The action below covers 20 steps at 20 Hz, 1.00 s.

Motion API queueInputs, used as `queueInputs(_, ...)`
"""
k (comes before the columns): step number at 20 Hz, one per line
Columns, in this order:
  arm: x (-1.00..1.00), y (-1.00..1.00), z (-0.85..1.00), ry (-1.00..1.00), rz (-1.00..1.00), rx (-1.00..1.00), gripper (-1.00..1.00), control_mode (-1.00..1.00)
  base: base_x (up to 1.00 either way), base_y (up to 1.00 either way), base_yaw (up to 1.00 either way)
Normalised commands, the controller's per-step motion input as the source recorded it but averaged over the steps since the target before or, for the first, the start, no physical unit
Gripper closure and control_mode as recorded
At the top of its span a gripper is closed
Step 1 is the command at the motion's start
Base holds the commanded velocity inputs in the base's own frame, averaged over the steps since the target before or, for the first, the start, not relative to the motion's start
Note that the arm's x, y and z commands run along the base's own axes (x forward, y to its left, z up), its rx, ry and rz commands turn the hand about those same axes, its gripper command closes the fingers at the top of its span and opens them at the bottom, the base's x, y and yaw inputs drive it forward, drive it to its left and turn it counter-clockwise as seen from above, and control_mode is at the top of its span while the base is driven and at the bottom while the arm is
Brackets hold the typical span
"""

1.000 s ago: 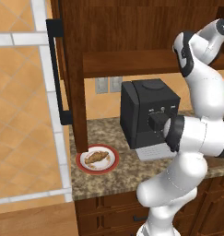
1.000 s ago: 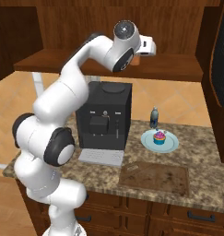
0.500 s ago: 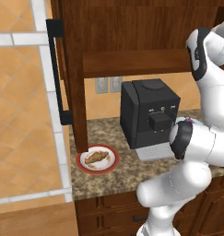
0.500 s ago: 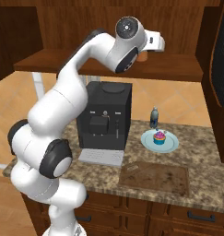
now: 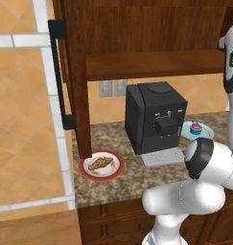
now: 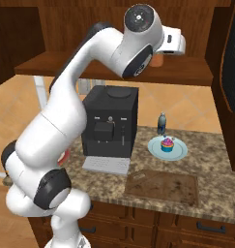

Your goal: From the different types of pastries on the counter, select a croissant and place it on the cutting board. Then retrieve a jar of jam from the cabinet and place it alongside the croissant on the cutting board.

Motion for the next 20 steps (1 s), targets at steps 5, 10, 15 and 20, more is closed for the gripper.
queueInputs(5,-1.00,0.00,-0.32,-0.01,-0.09,0.00,1.00,-1.00,0.00,0.00,0.00)
queueInputs(10,-1.00,0.14,-0.89,-0.03,-0.11,0.00,1.00,-1.00,0.00,0.00,0.00)
queueInputs(15,-1.00,0.29,-1.00,-0.02,-0.13,-0.02,1.00,-1.00,0.00,0.00,0.00)
queueInputs(20,-1.00,0.25,-0.92,-0.02,-0.13,0.00,1.00,-1.00,0.00,0.00,0.00)
